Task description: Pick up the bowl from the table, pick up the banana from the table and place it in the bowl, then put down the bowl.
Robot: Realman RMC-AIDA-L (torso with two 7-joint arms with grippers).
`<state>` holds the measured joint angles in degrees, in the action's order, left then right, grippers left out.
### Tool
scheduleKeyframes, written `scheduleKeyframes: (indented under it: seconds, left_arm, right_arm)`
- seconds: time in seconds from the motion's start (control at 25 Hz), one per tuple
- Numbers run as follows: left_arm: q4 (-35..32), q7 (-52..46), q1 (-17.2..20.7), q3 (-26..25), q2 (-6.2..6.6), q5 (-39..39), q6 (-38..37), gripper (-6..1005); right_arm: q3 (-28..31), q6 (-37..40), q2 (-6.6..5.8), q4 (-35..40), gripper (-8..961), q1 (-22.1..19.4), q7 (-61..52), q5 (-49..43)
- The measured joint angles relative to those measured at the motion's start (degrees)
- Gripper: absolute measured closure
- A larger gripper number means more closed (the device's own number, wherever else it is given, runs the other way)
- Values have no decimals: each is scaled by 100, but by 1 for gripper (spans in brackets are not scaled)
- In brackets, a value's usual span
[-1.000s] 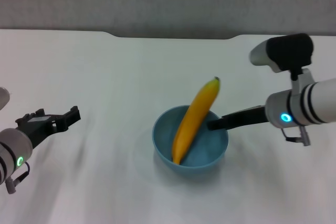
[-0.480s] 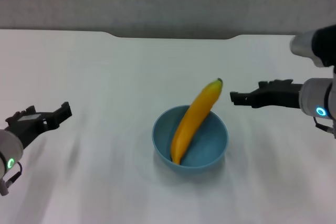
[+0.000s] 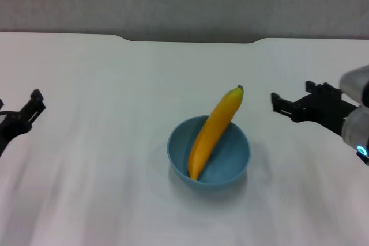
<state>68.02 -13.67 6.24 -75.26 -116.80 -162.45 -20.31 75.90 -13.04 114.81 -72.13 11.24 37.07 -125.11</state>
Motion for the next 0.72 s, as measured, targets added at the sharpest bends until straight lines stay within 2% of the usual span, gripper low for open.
scheduleKeyframes:
  seconds: [0.16, 0.28, 0.32, 0.44, 0.48, 0.52, 0.56, 0.68, 0.72]
  left_arm:
    - [-778, 0, 4, 277, -6, -14, -1668, 103]
    - [-1583, -91, -165, 410, -13, 10, -2747, 103]
    - [-1834, -171, -242, 433, -15, 14, -3000, 103]
    - [-2288, -398, -448, 452, -18, 11, -3261, 104]
    - [-2444, -431, -518, 475, -23, 9, -3347, 104]
    - [-2726, -429, -651, 560, -32, 3, -3563, 103]
    - [-2726, -429, -651, 560, -32, 3, -3563, 103]
    - [-3244, -265, -901, 852, -53, 18, -3955, 103]
    - [-3369, -175, -964, 945, -61, 20, -3989, 103]
  right_arm:
    - [-384, 1084, -6, 137, 73, -260, 99, 280]
    - [-1102, 2421, -12, 412, 73, -353, 230, 38]
    - [-1102, 2421, -12, 412, 73, -353, 230, 38]
    - [-1819, 4051, -8, 888, 73, -419, 256, -468]
    - [-2316, 5201, 1, 1363, 73, -406, 216, -758]
    - [-2574, 5838, 9, 1620, 73, -379, 188, -862]
    - [-2574, 5838, 9, 1620, 73, -379, 188, -862]
    - [-3207, 7203, 23, 2342, 73, -244, -44, -916]
    - [-3482, 7769, 22, 2871, 73, -73, -418, -916]
